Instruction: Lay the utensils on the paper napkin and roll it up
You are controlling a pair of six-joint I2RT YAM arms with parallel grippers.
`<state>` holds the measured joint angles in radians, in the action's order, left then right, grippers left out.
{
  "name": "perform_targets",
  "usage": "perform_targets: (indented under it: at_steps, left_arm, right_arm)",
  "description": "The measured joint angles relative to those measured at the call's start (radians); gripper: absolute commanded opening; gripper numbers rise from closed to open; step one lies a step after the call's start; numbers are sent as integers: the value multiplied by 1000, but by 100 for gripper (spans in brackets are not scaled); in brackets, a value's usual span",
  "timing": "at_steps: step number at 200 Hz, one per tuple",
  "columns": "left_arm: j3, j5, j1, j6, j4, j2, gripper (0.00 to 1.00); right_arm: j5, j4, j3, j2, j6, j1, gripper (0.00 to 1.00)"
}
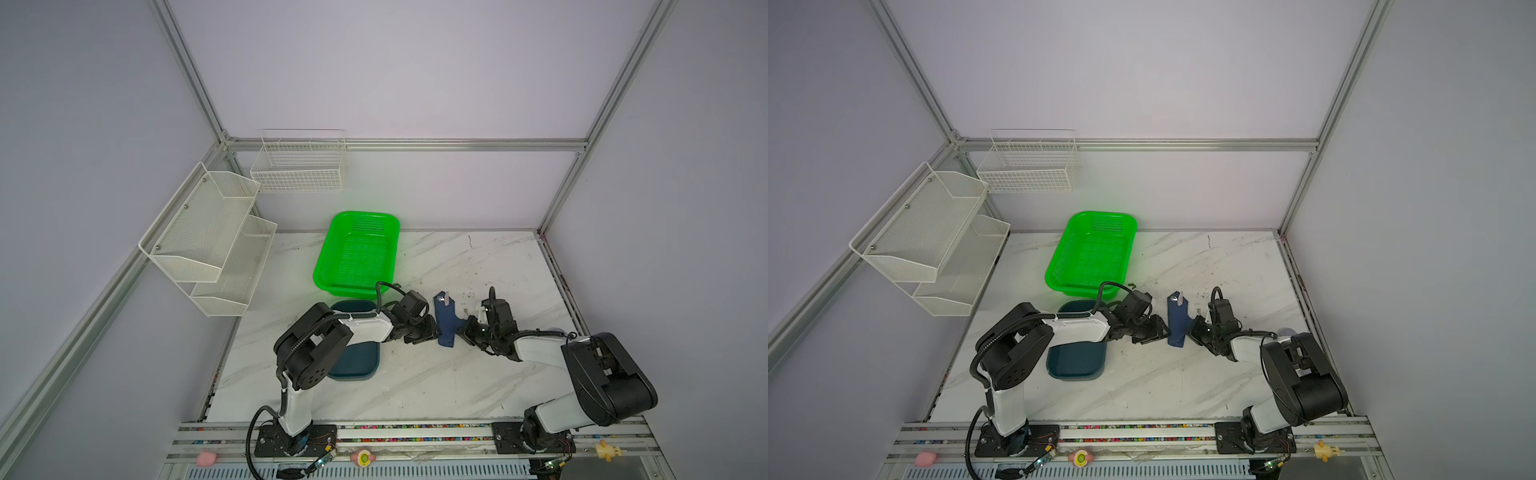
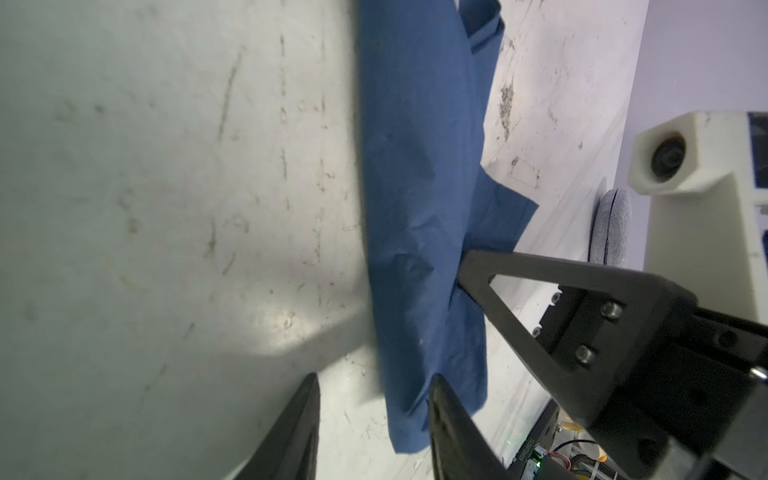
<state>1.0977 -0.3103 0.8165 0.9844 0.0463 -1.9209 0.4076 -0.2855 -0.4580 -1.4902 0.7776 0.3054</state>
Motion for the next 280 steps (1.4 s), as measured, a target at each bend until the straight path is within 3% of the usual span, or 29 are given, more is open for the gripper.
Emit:
perform_targets:
  at_steps: [46,142,204,253,280]
  left_arm:
    - [0,-6,35,1,0,0,43]
    - [4,-14,39,0,-25,-27,32]
    - [107,80,91,-81,93,-66,28]
    - [115,120,108,-105,115,-54,41]
    - [110,147,108,-110,173,-20,43]
  right_arm:
    - [0,2,-3,-2,-13,0,3]
    - [0,4,-3,-1,-29,0,4]
    - [0,6,-3,0,-32,-4,4]
    - [0,10,-5,0,-33,-4,4]
    - [1,18,-10,0,-40,-4,5]
